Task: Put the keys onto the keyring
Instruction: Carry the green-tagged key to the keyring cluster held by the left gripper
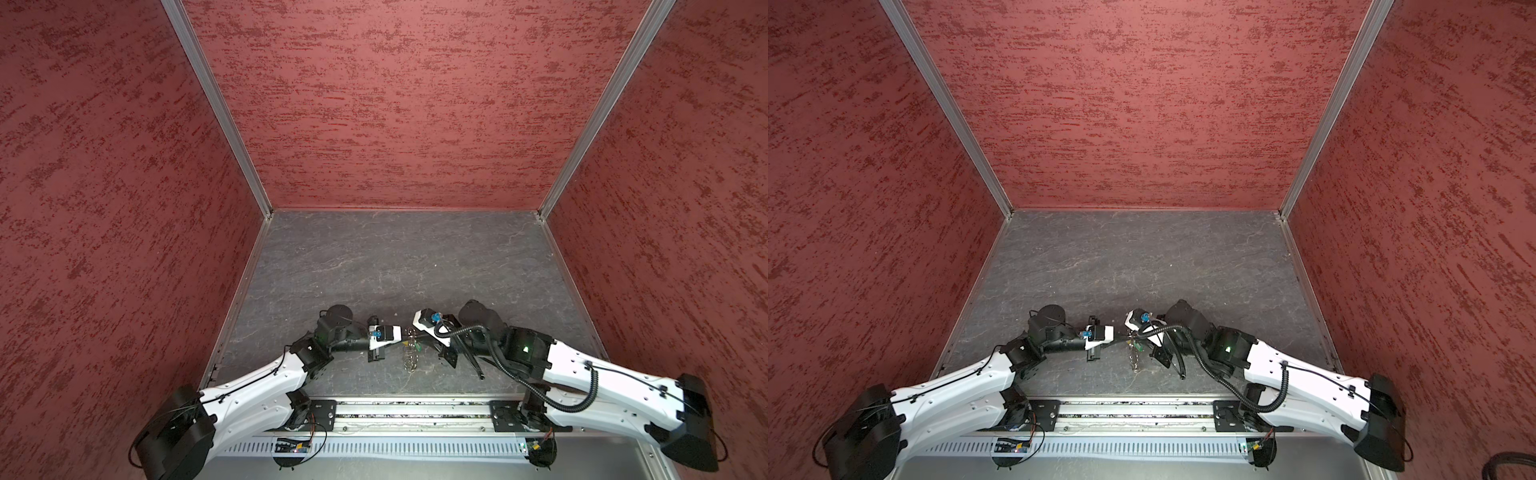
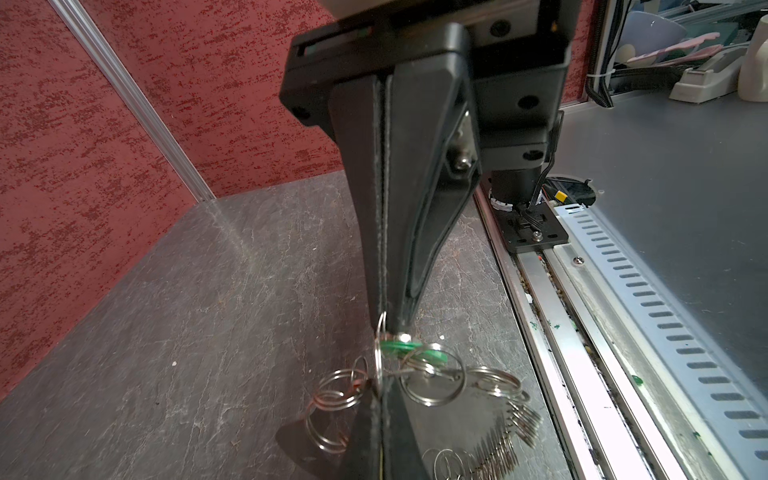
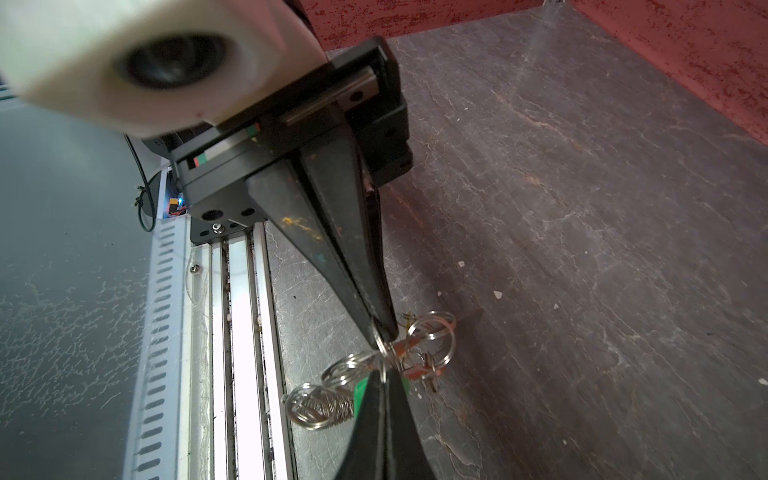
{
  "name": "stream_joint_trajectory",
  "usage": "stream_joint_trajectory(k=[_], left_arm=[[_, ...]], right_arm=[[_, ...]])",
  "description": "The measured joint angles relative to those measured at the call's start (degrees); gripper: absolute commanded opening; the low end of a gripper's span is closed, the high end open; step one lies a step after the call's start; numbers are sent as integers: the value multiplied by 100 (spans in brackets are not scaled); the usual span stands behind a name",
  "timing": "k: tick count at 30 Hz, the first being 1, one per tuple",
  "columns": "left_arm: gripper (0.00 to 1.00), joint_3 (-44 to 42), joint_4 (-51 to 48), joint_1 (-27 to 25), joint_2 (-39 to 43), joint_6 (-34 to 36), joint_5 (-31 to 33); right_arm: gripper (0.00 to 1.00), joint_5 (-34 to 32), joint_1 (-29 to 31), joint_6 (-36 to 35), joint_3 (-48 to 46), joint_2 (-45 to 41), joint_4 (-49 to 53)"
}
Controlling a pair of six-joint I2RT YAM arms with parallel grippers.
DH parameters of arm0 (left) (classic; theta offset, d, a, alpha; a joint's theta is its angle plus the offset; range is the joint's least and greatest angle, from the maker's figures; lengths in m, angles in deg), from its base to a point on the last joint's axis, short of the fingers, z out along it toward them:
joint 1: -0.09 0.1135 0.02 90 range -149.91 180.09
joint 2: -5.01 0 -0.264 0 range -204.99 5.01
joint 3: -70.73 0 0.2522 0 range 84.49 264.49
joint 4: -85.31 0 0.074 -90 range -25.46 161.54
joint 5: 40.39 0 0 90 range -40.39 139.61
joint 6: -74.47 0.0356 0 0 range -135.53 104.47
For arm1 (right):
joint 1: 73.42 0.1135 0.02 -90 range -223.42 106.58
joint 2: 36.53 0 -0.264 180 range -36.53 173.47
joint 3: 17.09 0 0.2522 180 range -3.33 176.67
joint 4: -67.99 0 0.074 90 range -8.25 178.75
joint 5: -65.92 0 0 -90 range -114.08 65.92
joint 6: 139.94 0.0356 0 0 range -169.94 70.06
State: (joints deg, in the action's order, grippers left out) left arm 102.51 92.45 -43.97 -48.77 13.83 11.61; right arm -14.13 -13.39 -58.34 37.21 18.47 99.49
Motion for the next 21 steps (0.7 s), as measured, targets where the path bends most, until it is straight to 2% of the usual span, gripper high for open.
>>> stream_joint_trajectory(k=[21], left_arm=[[0,243,-227,-118,-175,186,330]], right_arm=[[0,-509,37,109,0,-9,9]])
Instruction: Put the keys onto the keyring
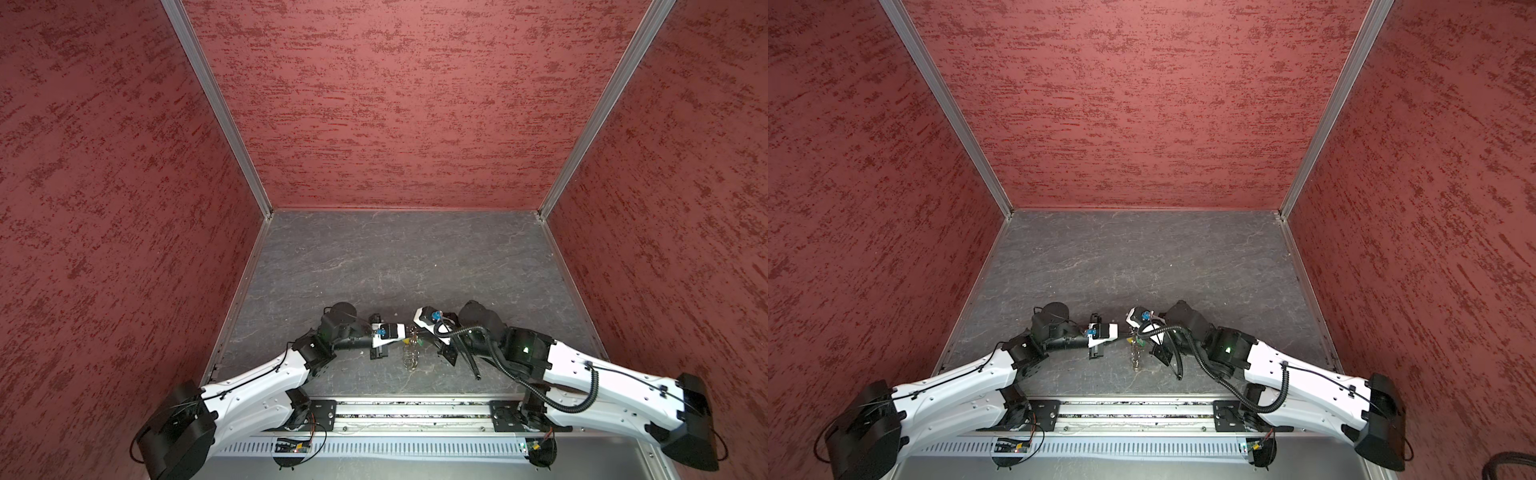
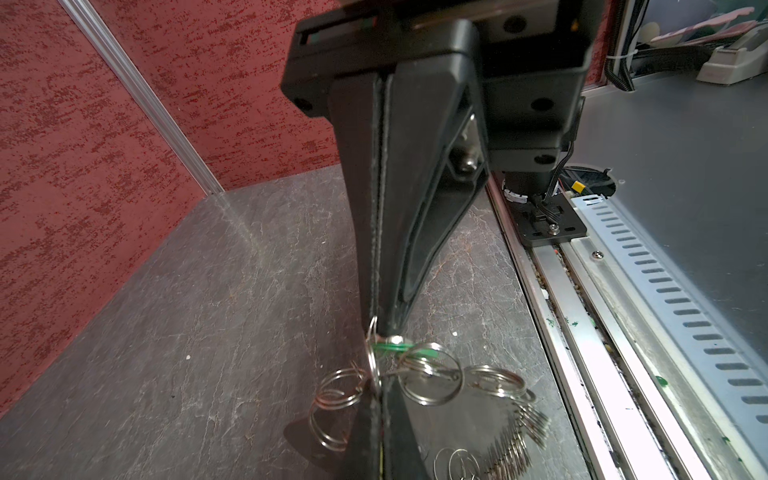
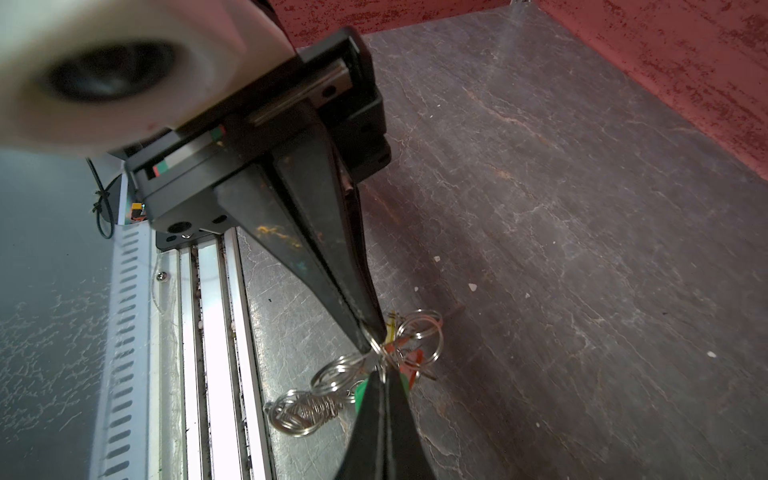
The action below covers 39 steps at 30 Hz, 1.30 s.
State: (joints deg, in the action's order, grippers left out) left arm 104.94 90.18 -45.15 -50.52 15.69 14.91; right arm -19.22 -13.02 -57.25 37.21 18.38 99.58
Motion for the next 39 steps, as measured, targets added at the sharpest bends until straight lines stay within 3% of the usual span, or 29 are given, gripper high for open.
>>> stream_joint_trajectory(k=[39], left_arm=[[0,166,-313,-181,-24,125,291]], right_arm=[[0,-446,269,-341,179,33,280]])
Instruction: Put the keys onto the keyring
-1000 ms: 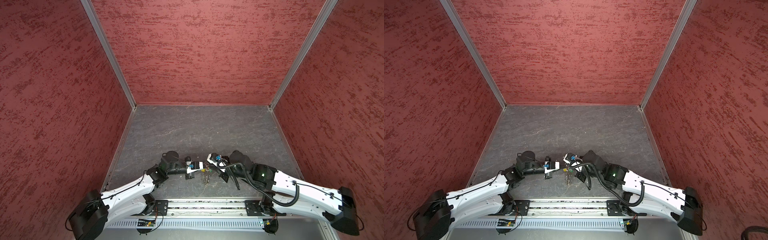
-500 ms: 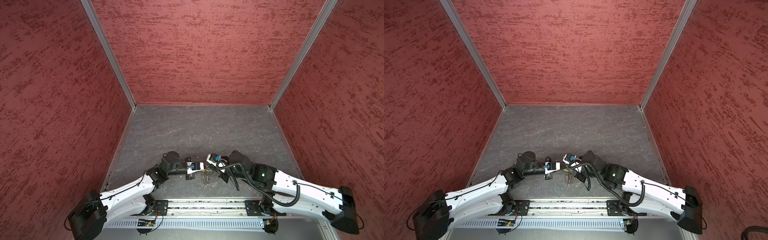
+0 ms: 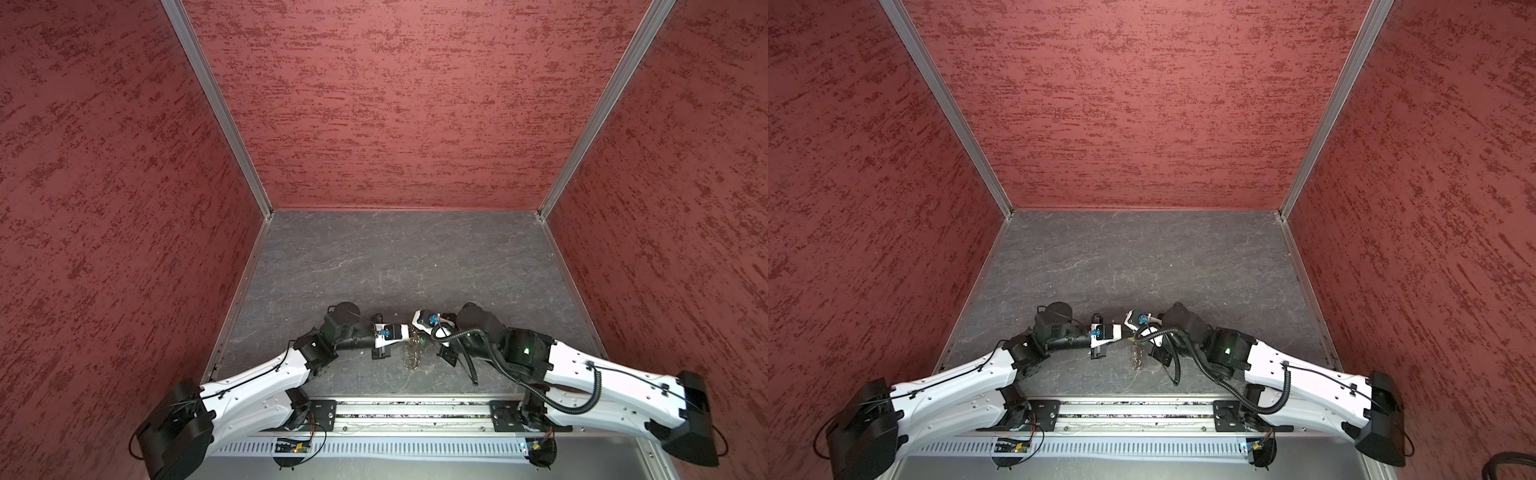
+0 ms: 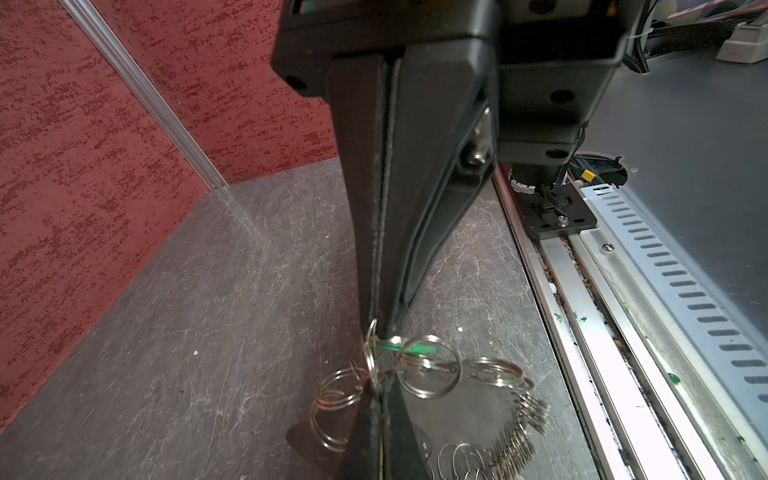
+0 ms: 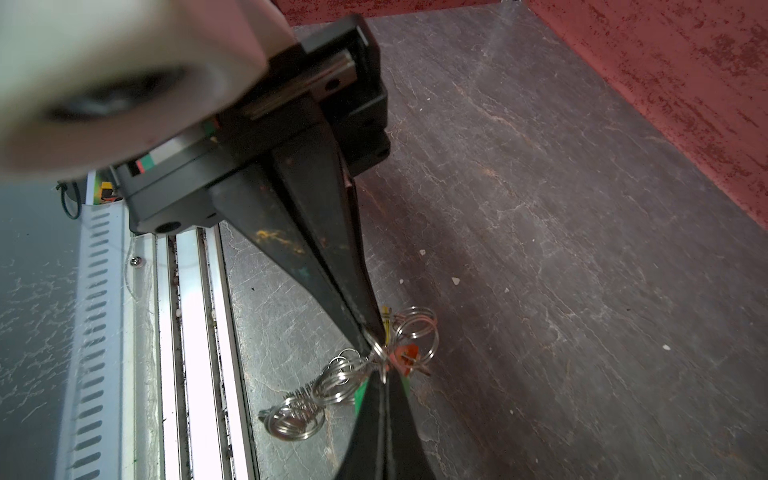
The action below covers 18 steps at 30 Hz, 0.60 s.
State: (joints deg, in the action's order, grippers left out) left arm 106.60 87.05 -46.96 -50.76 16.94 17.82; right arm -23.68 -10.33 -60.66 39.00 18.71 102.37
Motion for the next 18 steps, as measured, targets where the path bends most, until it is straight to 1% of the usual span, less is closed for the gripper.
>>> stream_joint_trajectory(k=[9,18], left_arm=[[0,52,-61,0,-37,-2,2],[0,66,-107,-2,15,20,-7]], right_arm=[[0,-168,92,-151,0,-24,33],[0,-376,149,-70,2,-35,22]])
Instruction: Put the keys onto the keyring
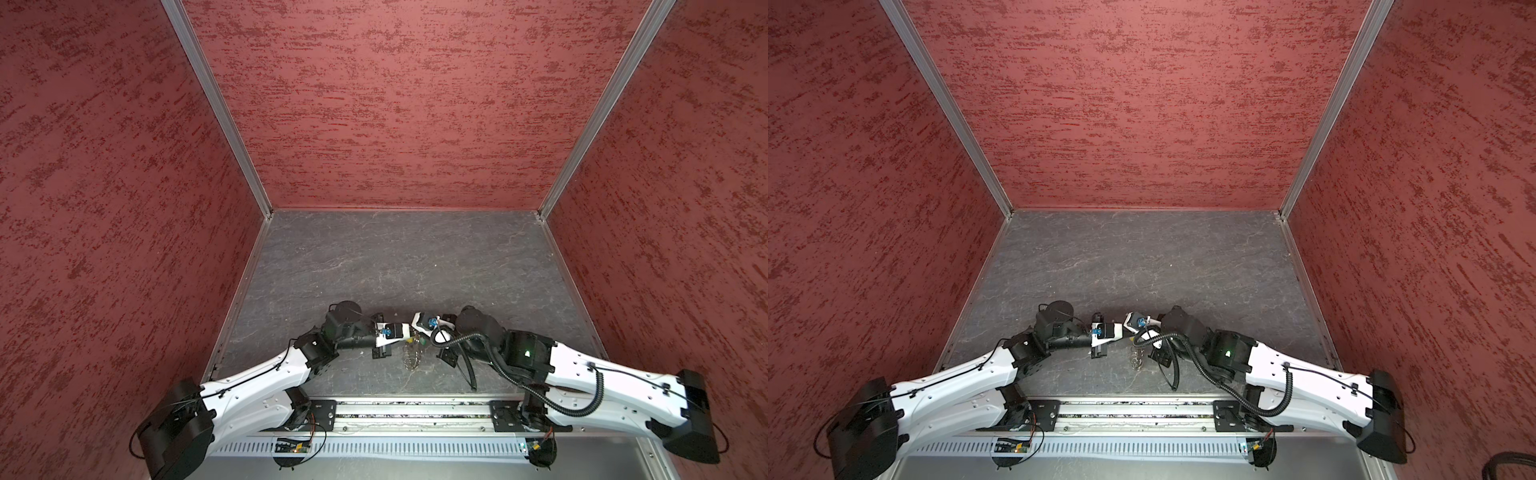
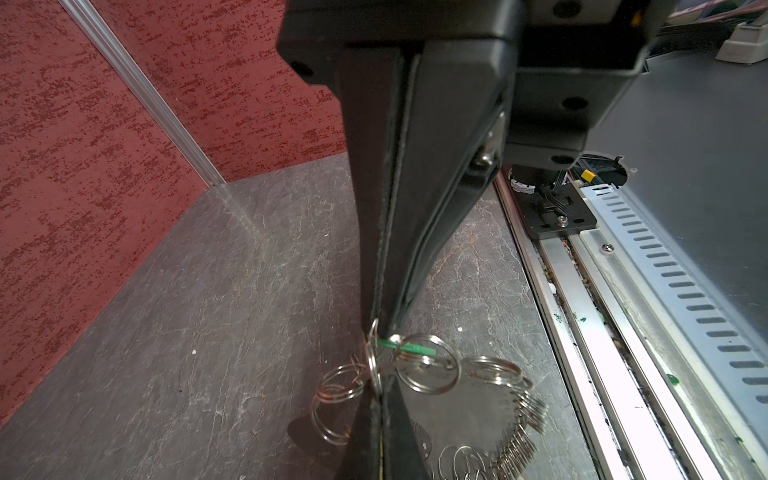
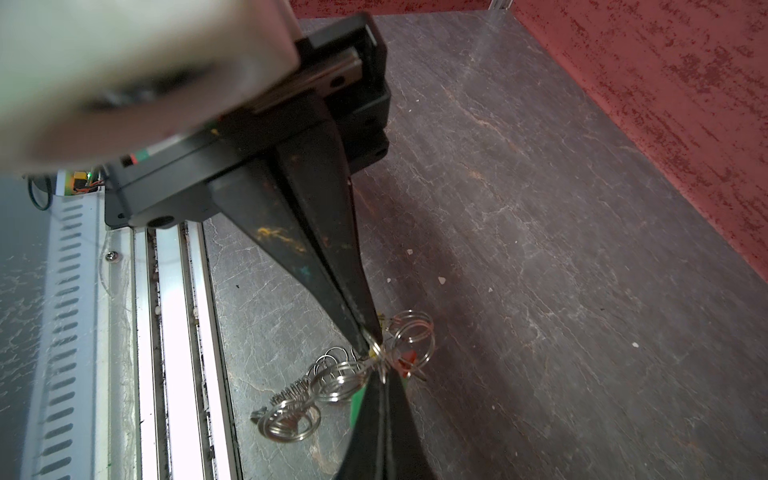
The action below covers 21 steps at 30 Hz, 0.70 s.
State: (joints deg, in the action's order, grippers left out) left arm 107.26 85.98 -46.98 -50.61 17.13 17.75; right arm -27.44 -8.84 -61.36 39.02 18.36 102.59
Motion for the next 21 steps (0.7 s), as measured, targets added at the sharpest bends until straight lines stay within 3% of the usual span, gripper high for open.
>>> stream_joint_trajectory(k=[21], left_arm=[[0,144,-240,-26,-107,33,-20]], right_arm=[[0,55,26,26,-66,-59,-50]])
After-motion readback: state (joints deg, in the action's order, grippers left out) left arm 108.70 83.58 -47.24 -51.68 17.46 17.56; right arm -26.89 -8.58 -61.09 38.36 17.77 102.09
